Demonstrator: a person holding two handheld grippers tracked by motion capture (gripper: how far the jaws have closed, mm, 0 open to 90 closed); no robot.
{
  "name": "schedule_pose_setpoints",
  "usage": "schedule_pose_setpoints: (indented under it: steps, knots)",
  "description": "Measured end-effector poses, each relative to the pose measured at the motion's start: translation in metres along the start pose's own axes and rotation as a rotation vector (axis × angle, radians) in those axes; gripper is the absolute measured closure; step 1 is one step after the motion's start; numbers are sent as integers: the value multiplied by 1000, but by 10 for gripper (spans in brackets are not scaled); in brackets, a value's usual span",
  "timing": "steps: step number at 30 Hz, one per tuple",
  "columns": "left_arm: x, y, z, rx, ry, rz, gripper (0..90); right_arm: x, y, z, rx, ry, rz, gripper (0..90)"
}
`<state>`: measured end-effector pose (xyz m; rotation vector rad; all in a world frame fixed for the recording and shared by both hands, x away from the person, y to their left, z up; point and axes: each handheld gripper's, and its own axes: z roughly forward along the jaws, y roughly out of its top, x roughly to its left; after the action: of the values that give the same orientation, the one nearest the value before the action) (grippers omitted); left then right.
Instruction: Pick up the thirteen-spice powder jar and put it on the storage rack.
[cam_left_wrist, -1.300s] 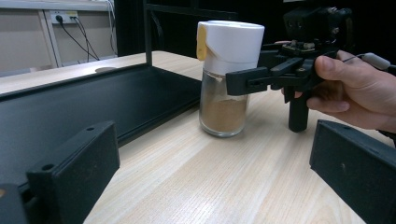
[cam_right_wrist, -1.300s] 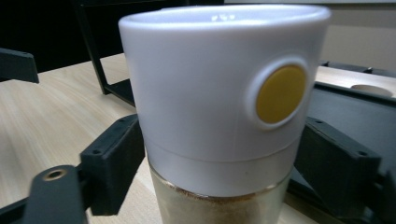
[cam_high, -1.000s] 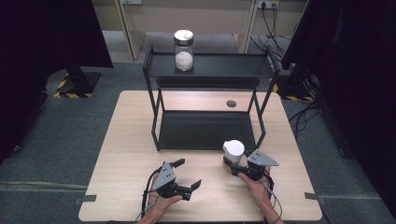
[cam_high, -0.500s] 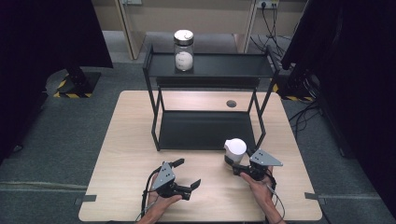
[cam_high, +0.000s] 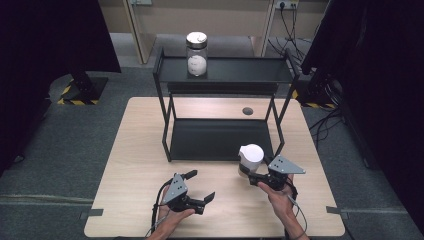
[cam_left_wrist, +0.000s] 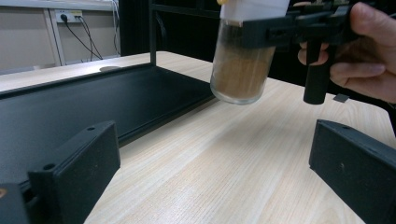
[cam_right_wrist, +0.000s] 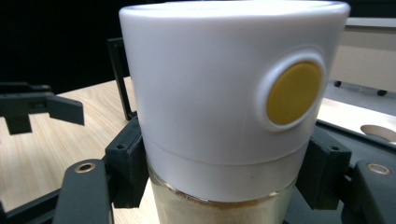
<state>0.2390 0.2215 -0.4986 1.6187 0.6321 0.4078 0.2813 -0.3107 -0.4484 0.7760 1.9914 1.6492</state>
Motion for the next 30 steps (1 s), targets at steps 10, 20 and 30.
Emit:
schedule_pose_setpoints:
  steps: [10,20,30]
  knots:
    - [1,0,-1,-1,6,-10,14,1,25,0,-8,35,-13,309]
    - [0,0,-1,-2,6,-11,14,-2,55,2,-21,74,-20,308]
    - [1,-1,-1,-2,7,-13,14,-3,82,4,-15,114,-13,308]
